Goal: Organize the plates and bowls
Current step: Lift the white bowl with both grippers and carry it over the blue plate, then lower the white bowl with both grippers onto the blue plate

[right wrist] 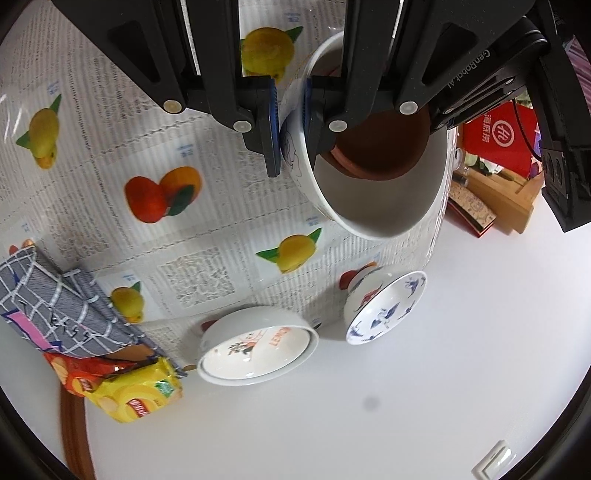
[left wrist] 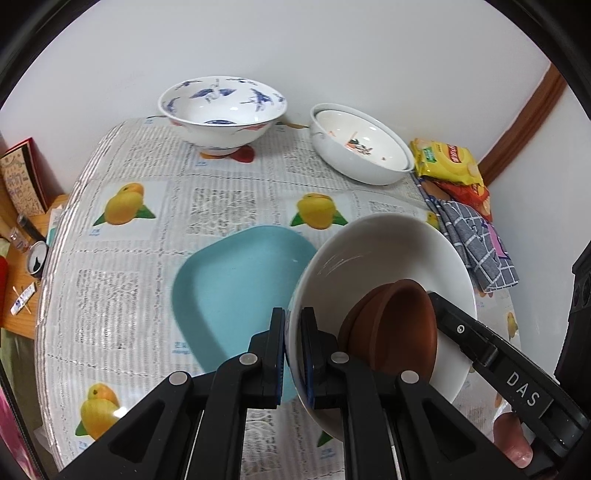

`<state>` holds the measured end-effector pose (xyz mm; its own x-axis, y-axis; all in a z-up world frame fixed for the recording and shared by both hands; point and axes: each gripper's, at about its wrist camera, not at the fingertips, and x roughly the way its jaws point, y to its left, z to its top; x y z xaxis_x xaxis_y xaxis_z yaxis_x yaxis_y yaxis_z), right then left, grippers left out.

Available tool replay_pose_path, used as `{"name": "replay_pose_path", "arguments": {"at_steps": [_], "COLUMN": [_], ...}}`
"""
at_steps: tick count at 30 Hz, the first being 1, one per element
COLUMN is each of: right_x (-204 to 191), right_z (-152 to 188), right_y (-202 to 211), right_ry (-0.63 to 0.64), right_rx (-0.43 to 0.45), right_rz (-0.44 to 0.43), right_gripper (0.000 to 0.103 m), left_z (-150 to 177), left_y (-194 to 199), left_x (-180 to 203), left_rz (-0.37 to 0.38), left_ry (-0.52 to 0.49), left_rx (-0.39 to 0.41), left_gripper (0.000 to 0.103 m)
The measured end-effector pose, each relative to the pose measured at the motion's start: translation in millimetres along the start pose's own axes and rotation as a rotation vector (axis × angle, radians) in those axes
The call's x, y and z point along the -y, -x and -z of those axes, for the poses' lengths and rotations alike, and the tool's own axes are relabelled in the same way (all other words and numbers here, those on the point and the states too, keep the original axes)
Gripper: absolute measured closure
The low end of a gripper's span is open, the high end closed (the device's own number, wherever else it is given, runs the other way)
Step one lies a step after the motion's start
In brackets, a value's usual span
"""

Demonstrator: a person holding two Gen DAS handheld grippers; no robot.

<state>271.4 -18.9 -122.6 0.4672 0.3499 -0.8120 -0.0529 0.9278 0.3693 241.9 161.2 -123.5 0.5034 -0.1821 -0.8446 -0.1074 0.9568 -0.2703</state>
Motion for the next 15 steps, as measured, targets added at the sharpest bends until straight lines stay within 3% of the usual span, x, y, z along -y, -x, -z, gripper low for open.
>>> {"name": "replay_pose_path", "arguments": {"at_steps": [15], "right_x": [-29.9], "right_z": [5.8], "right_y": [-32.1], "right_ry": [0.049], "right_rx": [-0.054], "right_rz": [-0.043], "right_gripper": [0.092], "left_z": [0.8], "left_y": [-4.9], "left_x": [-40.7], "left_rz": [-0.051], "left_ry": [0.068], "left_rx": [-0.011], "left_gripper": [0.094]}}
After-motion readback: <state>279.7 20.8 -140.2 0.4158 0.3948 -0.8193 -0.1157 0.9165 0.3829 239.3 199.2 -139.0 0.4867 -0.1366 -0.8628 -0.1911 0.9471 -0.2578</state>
